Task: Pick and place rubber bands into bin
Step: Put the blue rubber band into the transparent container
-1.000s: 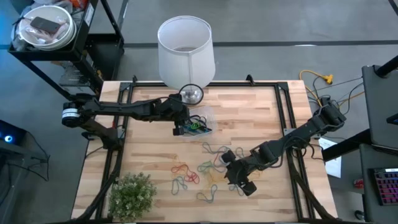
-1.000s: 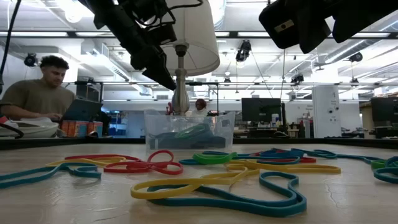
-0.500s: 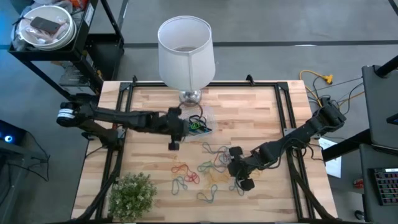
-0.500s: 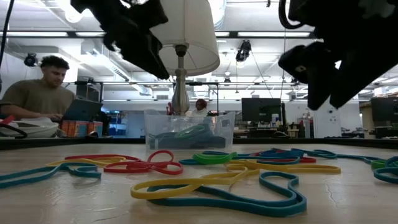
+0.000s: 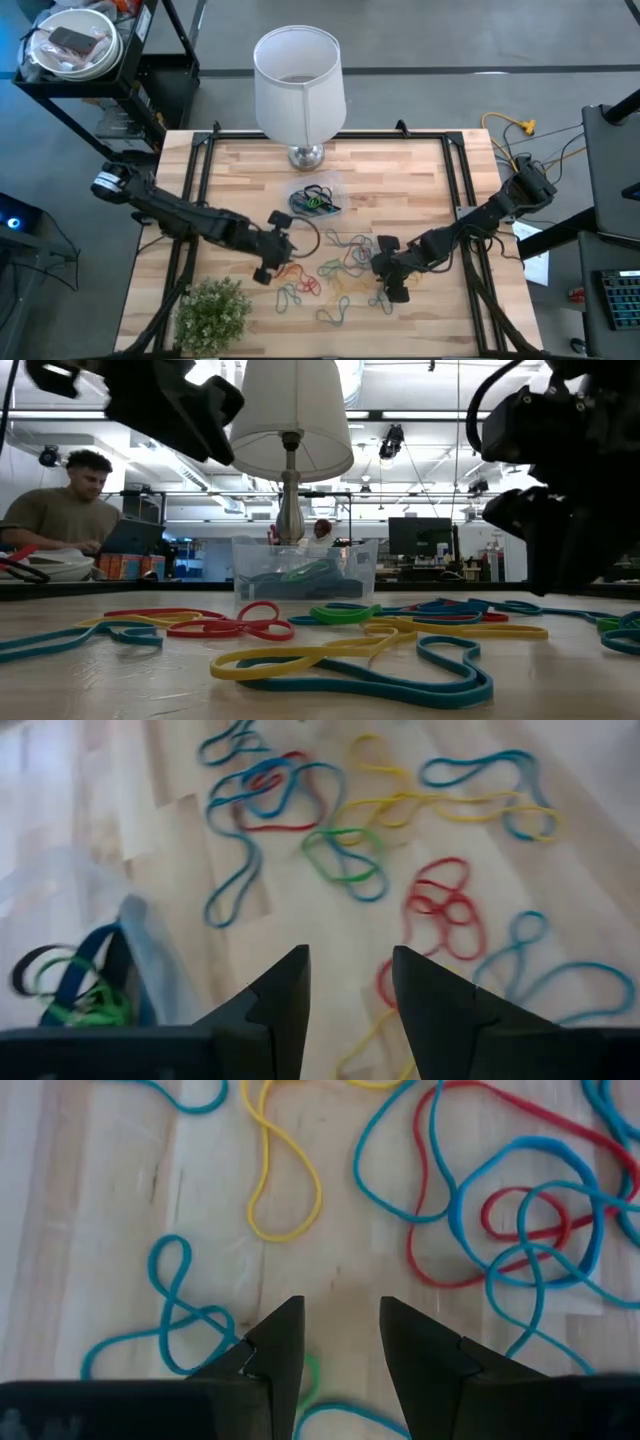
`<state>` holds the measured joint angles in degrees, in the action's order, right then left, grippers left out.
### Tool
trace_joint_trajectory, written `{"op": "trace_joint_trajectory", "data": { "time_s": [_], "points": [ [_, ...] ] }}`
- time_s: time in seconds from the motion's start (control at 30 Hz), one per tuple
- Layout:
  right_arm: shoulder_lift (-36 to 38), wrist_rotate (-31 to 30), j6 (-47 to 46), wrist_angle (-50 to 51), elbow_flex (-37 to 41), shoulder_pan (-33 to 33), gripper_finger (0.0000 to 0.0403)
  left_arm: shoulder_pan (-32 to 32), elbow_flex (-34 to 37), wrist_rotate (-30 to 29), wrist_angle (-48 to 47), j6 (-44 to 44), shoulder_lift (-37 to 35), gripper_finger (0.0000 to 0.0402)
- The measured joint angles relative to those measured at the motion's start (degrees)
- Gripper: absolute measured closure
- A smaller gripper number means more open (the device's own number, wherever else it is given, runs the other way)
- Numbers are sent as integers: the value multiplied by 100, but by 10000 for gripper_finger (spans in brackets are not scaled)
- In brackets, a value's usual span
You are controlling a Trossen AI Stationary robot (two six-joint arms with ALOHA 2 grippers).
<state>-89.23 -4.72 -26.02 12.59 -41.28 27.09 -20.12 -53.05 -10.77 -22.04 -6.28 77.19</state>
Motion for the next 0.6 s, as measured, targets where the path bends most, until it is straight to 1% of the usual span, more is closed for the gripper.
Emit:
{"op": "trace_joint_trajectory", "data": {
  "time_s": [0.07,0.23,0.47,0.6],
  "points": [
    [0,-80,109,-71,28,0,275,-91,2,-31,2,0,0,274],
    [0,-385,396,-102,2,0,275,-188,2,-320,1,2,0,274],
    [0,-946,420,-94,6,-37,275,-188,2,-334,2,2,0,274],
    [0,-995,412,-87,58,-160,275,-188,2,-341,2,2,0,274]
  ]
}}
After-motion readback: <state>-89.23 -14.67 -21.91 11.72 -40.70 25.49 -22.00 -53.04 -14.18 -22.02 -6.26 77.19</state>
